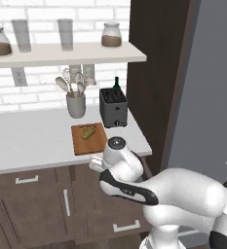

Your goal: Place the appropriate cutting tool for cutting the potato skin on the cutting board.

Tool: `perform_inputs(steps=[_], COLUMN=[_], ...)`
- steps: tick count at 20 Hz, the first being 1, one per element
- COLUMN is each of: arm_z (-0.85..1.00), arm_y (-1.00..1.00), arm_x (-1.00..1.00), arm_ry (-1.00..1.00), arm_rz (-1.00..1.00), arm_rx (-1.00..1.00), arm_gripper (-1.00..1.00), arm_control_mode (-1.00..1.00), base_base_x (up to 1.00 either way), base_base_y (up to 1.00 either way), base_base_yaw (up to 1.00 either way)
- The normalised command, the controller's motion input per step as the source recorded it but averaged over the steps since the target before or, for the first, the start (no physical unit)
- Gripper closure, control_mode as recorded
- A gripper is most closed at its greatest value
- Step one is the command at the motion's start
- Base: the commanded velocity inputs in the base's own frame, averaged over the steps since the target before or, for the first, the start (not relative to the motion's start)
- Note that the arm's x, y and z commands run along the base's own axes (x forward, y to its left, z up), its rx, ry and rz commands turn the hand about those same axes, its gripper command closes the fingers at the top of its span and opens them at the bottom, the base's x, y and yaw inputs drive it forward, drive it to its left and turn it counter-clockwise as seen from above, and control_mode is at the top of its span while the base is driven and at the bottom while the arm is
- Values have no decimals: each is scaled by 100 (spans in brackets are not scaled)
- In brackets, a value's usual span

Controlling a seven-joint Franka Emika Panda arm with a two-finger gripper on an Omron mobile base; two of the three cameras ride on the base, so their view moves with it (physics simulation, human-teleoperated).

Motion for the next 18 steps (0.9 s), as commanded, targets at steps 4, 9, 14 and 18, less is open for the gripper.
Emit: perform_inputs(steps=[4,9,14,18], arm_z=[100,86,37,0], arm_y=[2,15,37,38], arm_x=[4,58,98,96], arm_ry=[0,7,24,29], arm_rz=[-13,-12,-4,0], arm_rx=[-7,-9,-7,-4], arm_gripper=[100,100,100,100], arm_control_mode=[-100,-100,-100,-100], base_base_x=[0,0,0,0], base_base_y=[0,0,0,0], base_base_yaw=[0,0,0,0])
